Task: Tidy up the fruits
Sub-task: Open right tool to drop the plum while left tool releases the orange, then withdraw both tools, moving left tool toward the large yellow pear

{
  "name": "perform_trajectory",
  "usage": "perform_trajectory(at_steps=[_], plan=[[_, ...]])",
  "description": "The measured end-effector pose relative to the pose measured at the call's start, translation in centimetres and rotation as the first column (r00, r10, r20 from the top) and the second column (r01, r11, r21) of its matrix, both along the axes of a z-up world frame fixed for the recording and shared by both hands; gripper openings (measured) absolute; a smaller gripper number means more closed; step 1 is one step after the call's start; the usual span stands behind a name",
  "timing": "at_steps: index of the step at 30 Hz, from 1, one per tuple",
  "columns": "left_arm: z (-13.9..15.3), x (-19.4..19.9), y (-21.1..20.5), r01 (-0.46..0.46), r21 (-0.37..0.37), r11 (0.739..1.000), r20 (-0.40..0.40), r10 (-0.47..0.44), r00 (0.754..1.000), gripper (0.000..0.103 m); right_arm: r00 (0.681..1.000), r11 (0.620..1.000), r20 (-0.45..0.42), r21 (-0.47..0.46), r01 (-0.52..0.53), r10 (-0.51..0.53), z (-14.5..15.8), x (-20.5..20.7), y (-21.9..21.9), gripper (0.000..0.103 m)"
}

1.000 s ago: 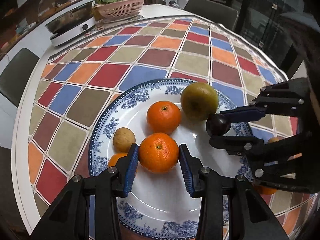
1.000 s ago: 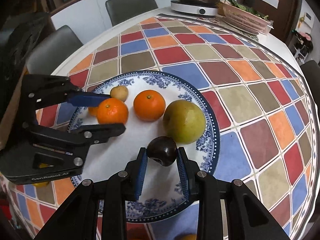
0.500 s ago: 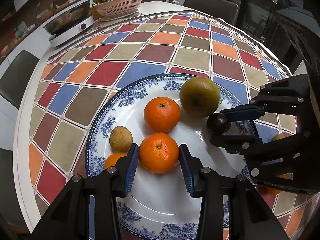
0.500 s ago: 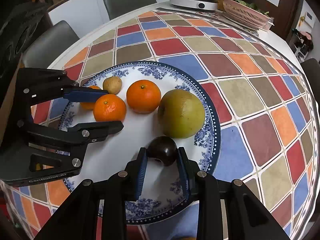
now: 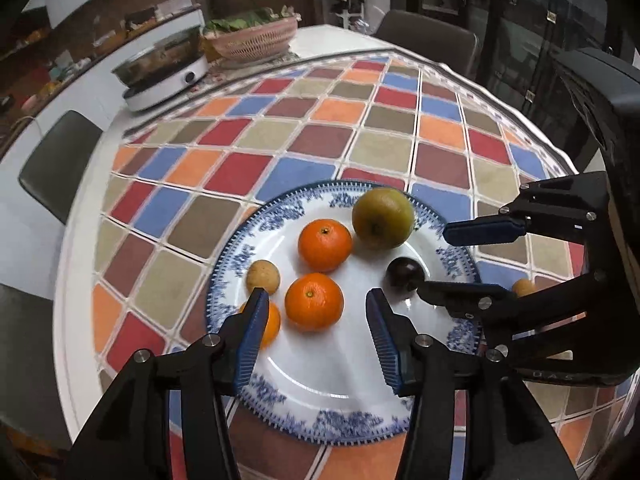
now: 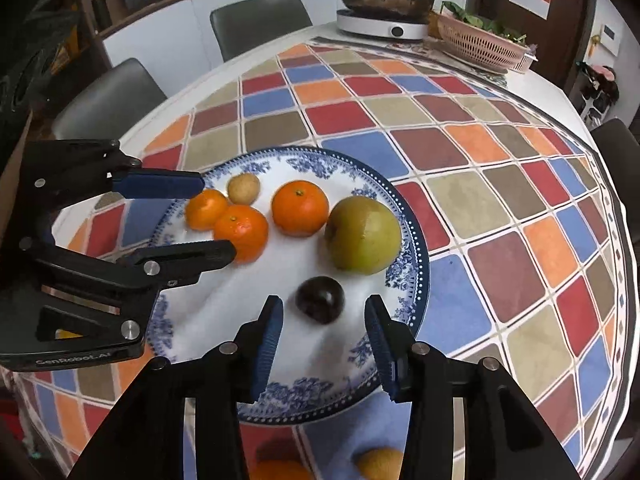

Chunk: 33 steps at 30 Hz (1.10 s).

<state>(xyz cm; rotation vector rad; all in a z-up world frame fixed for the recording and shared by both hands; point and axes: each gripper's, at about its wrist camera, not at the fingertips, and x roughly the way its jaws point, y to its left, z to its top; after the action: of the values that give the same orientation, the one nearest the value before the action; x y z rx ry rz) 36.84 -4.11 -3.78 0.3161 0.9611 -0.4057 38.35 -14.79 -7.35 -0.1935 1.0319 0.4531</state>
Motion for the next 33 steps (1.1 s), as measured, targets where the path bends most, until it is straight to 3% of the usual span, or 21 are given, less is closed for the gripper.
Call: perform_trajectory(at_steps=[7, 15, 17, 33], plan=[[3.4, -3.4, 1.4, -0.064, -0.070, 0.995, 0.051, 0.068, 0.996, 0.054, 0.998, 0.999, 0.058, 0.034, 0.037, -0.039, 3.6, -2.5, -0.5, 0.043], [7.0, -7.8, 2.5, -0.124, -0.100, 0.987, 0.162, 0.139, 0.977, 0.068, 0.987, 0.996, 0.143, 0.055, 0.069, -0.077, 7.6, -6.0, -0.9, 0.044], [7.6, -9.0, 2.9, -0.145, -0.092, 0.985, 0.189, 0.160, 0.969, 0.071, 0.983, 0.995, 0.164, 0.060, 0.079, -0.088, 8.4, -7.0, -1.0, 0.053], [7.8, -17.3, 6.1, -0.283, -0.125, 0.951, 0.261, 0.307, 0.915, 0.084, 0.952, 0.980, 0.235, 0.094, 0.177, -0.194, 9.4, -13.6, -1.1, 0.059]])
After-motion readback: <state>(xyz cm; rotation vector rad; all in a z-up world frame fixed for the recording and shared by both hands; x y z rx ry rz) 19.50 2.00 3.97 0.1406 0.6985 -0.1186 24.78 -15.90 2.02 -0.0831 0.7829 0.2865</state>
